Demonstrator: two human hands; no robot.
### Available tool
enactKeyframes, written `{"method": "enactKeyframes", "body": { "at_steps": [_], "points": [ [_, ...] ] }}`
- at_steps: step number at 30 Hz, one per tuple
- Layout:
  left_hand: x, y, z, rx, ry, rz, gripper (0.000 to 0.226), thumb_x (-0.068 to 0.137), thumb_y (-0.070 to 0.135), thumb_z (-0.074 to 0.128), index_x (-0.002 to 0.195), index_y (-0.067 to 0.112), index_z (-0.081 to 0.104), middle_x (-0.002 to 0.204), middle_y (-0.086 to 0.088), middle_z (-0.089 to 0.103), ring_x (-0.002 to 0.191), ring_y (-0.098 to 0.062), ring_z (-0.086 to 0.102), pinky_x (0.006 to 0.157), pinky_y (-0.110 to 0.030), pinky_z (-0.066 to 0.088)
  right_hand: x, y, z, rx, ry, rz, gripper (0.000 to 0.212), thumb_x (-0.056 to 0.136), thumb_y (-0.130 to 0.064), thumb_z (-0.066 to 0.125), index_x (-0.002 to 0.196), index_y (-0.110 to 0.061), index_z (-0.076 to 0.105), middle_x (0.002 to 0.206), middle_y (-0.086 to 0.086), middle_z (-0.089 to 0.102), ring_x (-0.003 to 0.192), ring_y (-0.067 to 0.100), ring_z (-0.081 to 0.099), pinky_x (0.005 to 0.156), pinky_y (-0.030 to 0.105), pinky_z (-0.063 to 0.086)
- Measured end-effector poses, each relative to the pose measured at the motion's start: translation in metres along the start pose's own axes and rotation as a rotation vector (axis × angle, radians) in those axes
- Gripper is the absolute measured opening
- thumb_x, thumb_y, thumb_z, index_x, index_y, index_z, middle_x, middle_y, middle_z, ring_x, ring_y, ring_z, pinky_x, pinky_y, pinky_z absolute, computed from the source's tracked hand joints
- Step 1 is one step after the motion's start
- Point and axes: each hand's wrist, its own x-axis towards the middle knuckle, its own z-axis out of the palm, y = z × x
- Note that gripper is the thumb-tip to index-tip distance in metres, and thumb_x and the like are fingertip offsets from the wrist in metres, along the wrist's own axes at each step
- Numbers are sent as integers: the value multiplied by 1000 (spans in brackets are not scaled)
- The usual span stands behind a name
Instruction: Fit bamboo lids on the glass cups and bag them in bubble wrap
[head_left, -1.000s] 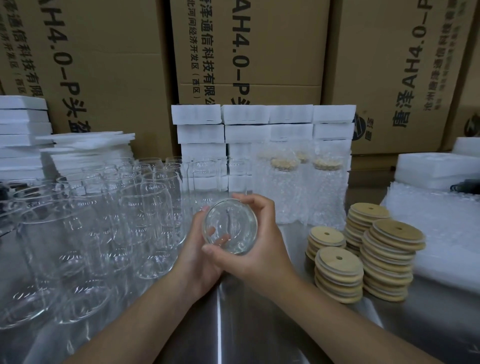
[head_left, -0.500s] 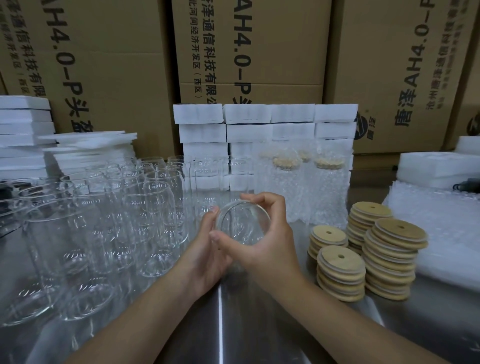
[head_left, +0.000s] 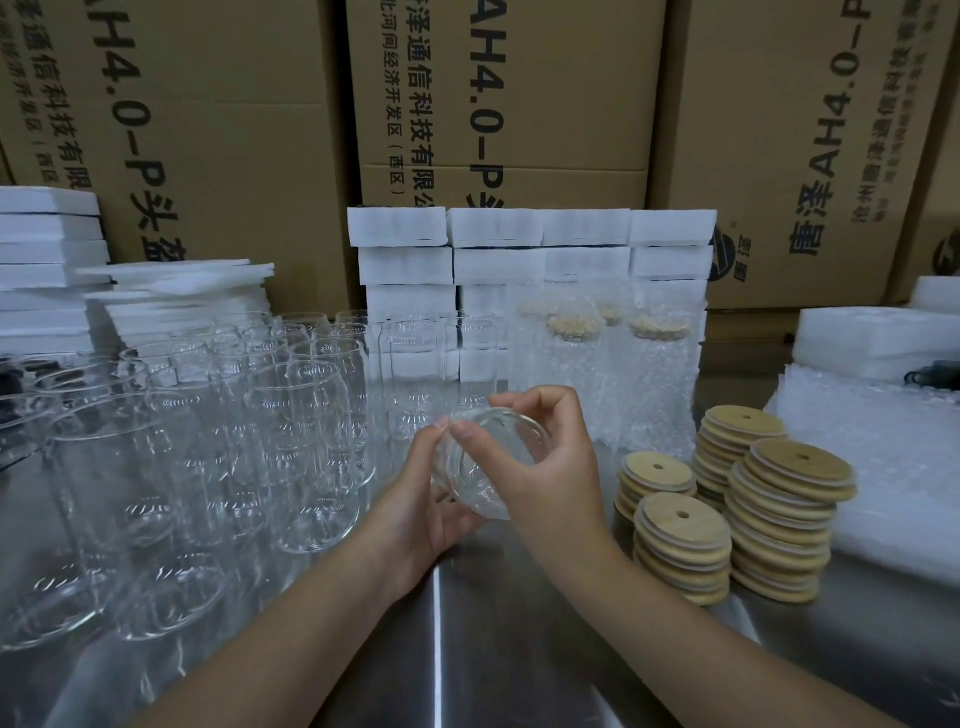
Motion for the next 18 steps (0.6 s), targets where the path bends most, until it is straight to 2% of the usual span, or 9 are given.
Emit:
{"method": "enactKeyframes", "body": {
  "at_steps": [2,5,7,10,11,13,15,17,18],
  "points": [
    [0,0,-1,-1,-5,-9,61,83,54,54,128,13,57,106,-15,69,90,-26,67,86,-41,54,1,0,0,30,7,10,37,61,-50,81,81,-45,51,100,-8,65,100,8,63,80,20,51],
    [2,-2,-3,5,7,11,62,70,58,60,119,20,61,103,-11,72,85,-23,71,83,-38,56,4,-2,-1,99,15,50,29,69,-42,82,78,-42,54,99,-3,67,98,10,64,74,16,50],
    [2,-3,-3,22,24,17,73,61,61,65,121,20,60,106,-13,72,83,-24,71,76,-36,58,6,-5,-2,137,38,83,29,69,-48,77,80,-35,55,94,-7,69,92,5,66,78,16,49],
    [3,-5,-1,-1,40,5,86,50,59,71,126,21,59,108,-17,72,80,-26,72,62,-28,58,13,-6,-6,172,95,143,27,78,-41,70,83,-20,55,79,-17,66,79,-7,61,74,9,45],
    [3,-5,-1,-15,31,0,82,51,57,72,124,22,59,107,-16,72,80,-28,73,62,-28,58,16,-6,-8,175,114,182,24,83,-39,67,83,-18,55,81,-13,67,79,-5,60,75,11,45],
    [3,-6,1,-33,27,-5,69,51,53,74,113,25,61,109,-15,72,84,-30,73,62,-28,58,21,-5,-11,206,136,264,19,87,-36,63,84,-18,56,92,0,70,88,4,63,88,23,48],
    [3,-7,1,-27,50,-11,65,52,49,76,108,21,60,121,-17,65,87,-32,73,63,-27,58,25,-5,-13,262,151,314,16,91,-33,59,85,-18,56,86,-5,71,92,7,64,98,33,46],
    [1,-8,1,-17,67,-17,75,51,45,78,115,13,56,130,-18,58,89,-32,73,64,-26,58,27,-6,-15,296,172,340,16,94,-31,55,83,-19,57,84,-8,72,92,6,66,101,37,45],
    [1,-8,2,-17,72,-20,87,49,43,80,125,11,51,131,-16,56,89,-32,73,64,-26,58,28,-6,-16,306,180,347,18,96,-29,54,81,-20,58,86,-7,72,93,7,66,101,38,44]
  ]
}}
